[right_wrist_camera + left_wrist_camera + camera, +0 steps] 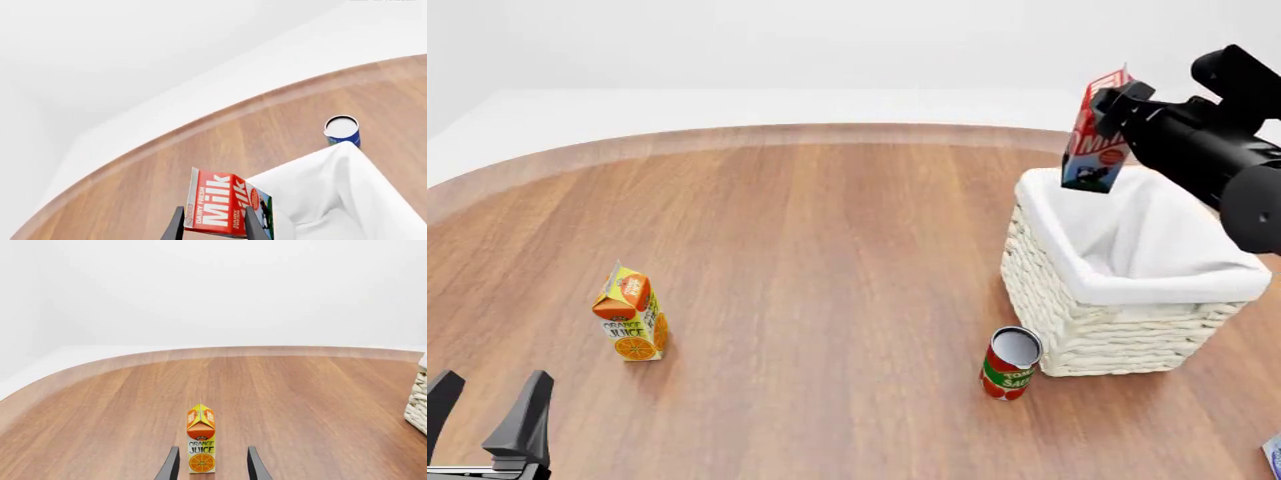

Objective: Pick the milk and place it in the basket.

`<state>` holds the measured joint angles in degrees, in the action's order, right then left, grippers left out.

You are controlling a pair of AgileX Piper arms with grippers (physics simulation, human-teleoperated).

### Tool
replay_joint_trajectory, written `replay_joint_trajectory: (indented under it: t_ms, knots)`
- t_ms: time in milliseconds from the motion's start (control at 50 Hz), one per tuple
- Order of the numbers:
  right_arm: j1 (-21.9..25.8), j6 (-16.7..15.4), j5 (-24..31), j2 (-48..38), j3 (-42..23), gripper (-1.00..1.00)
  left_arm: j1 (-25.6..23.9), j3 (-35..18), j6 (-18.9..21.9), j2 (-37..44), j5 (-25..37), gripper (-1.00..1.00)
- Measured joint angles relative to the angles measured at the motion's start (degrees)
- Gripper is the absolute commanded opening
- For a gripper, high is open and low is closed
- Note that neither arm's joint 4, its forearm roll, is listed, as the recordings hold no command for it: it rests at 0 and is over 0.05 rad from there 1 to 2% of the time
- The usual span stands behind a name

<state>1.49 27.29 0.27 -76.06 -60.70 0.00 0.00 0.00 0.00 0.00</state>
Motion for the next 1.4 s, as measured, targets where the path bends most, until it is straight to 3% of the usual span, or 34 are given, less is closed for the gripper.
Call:
replay_joint_trajectory:
  t_ms: [760,1400]
  knots:
    - [-7.4,-1.4,-5.1,-3.4,5.0,-1.00,0.0,0.0,0.0,0.0,0.0,1.00]
    - [-9.9,-1.9,-9.1,-7.7,7.8,-1.00,0.0,0.0,0.0,0.0,0.0,1.00]
